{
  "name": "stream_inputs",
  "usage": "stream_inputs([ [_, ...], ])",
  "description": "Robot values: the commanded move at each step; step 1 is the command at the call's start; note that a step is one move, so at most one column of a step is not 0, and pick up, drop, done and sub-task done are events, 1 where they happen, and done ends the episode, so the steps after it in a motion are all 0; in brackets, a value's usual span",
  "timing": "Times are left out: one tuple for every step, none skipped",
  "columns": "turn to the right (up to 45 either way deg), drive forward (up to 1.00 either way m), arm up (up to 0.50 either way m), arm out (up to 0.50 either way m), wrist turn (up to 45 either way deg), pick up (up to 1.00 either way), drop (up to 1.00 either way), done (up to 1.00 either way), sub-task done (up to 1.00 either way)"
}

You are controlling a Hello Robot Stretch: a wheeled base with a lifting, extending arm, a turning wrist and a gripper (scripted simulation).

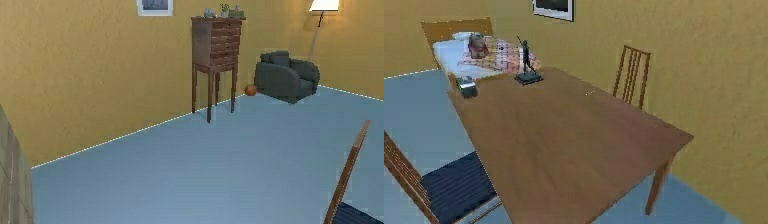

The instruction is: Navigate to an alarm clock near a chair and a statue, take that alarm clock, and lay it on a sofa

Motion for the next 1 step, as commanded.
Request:
stream_inputs([
  [0.0, 0.75, 0.00, 0.00, 0.0, 0.00, 0.00, 0.00, 0.00],
])
